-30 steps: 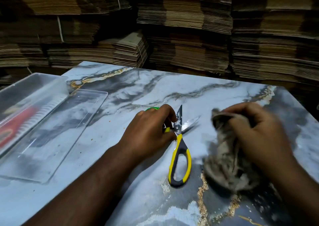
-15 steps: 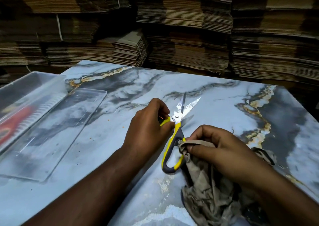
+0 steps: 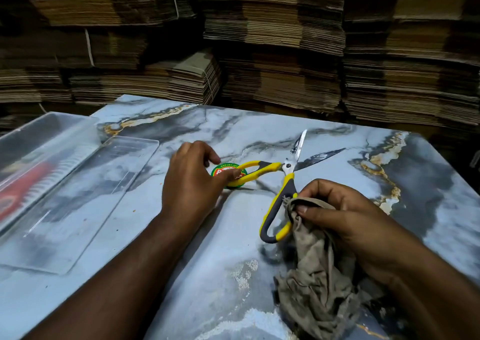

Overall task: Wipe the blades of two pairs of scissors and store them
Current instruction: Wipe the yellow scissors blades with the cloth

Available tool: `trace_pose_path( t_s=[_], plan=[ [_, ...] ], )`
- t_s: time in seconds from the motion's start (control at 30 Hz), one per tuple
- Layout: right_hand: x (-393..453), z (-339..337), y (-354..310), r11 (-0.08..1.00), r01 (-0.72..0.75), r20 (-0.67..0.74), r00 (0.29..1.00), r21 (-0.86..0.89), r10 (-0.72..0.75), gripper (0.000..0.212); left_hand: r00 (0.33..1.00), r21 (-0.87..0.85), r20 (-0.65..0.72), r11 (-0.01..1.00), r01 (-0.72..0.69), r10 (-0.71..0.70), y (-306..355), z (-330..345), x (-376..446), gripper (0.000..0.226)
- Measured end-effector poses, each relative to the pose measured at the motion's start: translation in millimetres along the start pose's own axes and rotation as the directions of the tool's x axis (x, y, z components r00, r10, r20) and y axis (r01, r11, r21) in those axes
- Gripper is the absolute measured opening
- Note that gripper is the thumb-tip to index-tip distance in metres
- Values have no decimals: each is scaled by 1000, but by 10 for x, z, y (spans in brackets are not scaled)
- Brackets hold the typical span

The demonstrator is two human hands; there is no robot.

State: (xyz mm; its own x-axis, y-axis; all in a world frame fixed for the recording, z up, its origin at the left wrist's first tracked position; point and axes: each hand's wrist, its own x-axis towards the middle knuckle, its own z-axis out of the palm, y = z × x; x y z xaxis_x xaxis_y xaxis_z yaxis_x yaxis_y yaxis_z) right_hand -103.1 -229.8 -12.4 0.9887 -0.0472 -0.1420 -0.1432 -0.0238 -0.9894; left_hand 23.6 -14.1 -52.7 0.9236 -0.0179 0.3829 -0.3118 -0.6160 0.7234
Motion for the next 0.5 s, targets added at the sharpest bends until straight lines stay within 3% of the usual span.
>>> trace_pose_path(
  t_s=[0.1, 0.17, 0.23, 0.33, 0.4, 0.5],
  plan=[
    [13, 12, 35, 998, 66, -19, 998, -5, -66, 8, 966, 16, 227, 992, 126, -127, 130, -50, -23, 58],
    [14, 32, 52, 995, 104, -4, 995, -11, -104, 6, 868, -163, 476, 956, 244, -140, 264, -1, -114, 69],
    [9, 53, 56, 992, 127, 19, 992, -11, -126, 11, 783, -396, 601, 791, 467, -162, 377, 90, -218, 67],
    [11, 56, 71, 992, 125, 84, 989, -7, -123, 14, 735, -587, 647, 484, 649, -202, 529, 139, -307, 47],
    [17, 70, 83, 993, 116, 137, 984, -25, -112, 11, 764, -656, 619, 415, 630, -181, 578, 119, -309, 36],
    [34, 98, 102, 989, 137, 132, 983, -53, -129, 4, 819, -712, 548, 419, 564, -170, 569, 103, -318, 28]
  ],
)
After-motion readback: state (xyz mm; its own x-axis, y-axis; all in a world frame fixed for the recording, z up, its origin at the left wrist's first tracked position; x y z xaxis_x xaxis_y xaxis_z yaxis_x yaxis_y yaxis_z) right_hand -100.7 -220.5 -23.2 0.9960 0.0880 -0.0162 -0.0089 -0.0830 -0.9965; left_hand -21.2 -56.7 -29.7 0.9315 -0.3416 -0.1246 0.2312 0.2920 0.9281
